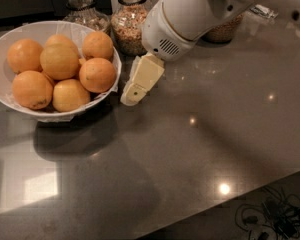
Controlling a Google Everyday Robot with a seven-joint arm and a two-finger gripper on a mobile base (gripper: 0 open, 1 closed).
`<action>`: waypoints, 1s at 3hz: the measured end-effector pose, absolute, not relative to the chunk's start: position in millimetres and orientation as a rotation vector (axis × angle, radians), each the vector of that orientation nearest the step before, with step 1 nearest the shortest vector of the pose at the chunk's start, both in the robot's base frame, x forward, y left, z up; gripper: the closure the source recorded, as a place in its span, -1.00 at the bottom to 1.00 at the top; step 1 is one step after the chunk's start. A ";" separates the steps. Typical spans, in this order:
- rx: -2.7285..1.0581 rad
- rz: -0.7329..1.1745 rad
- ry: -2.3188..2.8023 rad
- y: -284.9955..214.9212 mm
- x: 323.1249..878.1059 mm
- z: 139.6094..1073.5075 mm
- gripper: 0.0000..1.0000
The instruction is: Pick orange from white bowl
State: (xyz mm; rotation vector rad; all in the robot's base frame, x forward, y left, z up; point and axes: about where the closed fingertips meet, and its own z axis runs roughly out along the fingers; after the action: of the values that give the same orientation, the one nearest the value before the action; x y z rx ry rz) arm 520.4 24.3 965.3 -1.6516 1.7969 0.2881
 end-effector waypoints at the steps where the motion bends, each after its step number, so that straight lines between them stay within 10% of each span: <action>1: -1.653 0.292 1.791 27.0 520.7 964.9 -1.00; 3: -1.815 0.265 1.587 95.0 546.0 973.2 -1.00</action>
Offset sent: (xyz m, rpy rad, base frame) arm 0.0296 0.0789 0.0090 -0.0358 -0.1325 0.2052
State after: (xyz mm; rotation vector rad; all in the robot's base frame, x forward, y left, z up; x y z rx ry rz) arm 546.0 95.0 973.2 -1.8147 1.5865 0.2653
